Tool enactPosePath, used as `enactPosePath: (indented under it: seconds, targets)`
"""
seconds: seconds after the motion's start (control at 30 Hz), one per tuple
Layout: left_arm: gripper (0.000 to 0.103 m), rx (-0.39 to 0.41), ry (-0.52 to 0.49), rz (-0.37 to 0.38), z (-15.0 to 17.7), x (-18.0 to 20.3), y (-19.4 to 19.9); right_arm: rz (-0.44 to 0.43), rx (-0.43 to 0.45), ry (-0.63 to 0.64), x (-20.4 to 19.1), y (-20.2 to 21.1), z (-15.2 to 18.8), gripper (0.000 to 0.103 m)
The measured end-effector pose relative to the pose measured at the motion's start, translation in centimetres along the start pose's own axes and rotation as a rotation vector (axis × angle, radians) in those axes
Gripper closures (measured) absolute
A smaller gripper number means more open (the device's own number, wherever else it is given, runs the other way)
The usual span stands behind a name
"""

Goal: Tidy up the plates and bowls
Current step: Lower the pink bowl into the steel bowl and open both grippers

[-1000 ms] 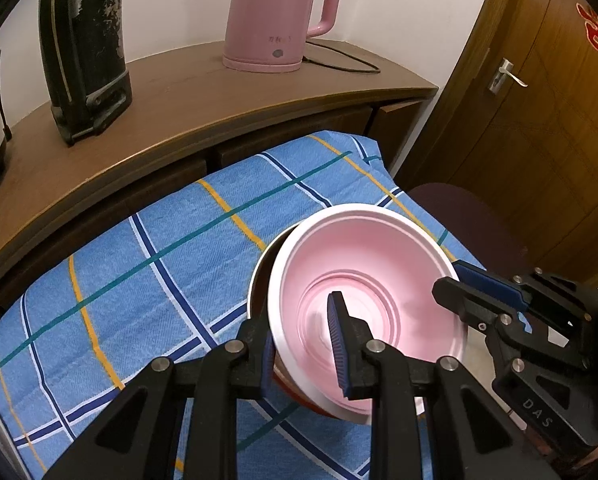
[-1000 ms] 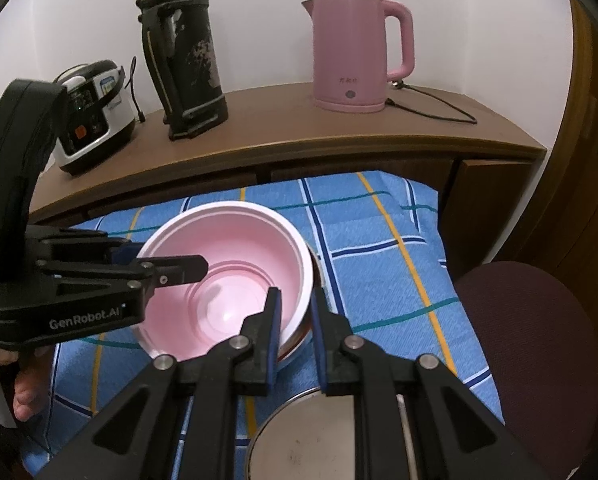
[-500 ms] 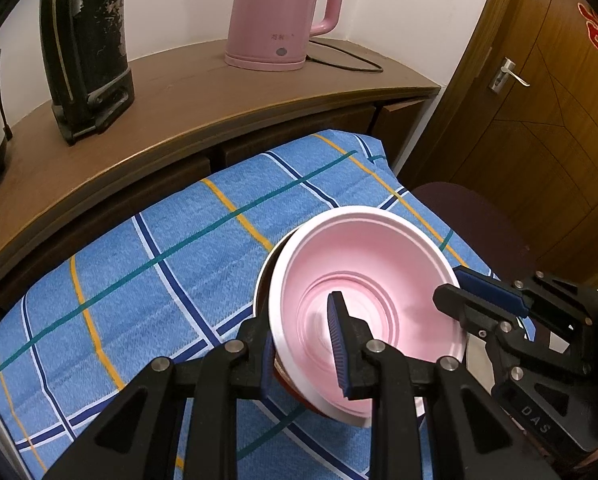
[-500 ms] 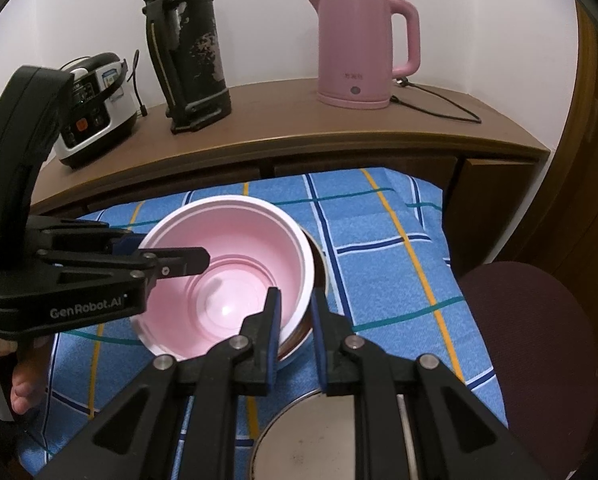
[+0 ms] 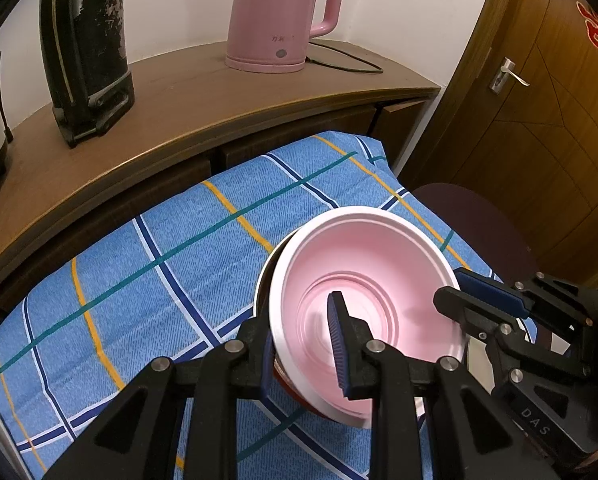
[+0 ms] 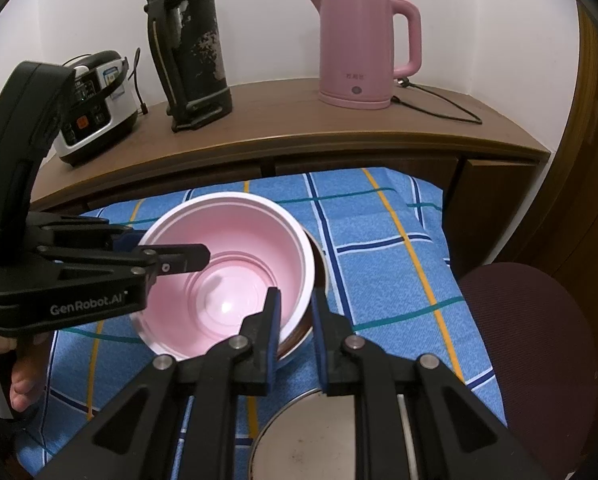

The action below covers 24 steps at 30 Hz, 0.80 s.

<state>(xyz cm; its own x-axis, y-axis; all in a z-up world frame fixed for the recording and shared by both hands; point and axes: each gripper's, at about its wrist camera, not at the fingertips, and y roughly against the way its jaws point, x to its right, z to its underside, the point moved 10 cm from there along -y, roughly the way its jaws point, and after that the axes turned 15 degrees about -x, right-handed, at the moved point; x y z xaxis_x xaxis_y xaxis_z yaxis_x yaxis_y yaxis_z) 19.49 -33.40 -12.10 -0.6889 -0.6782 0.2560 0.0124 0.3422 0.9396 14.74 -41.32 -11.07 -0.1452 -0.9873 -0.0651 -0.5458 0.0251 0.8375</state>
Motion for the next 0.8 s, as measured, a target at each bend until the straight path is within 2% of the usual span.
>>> enactPosePath:
  seconds: [0.23, 0.8]
  targets:
    - [0.076, 0.013, -0.019, -0.031, 0.00, 0.18, -0.03, -0.001, 0.000, -0.001, 0.11, 0.00, 0.00, 0.087]
    - [0.076, 0.016, -0.029, -0.032, -0.13, 0.39, -0.08, 0.003, -0.004, 0.005, 0.41, -0.02, 0.14, 0.087]
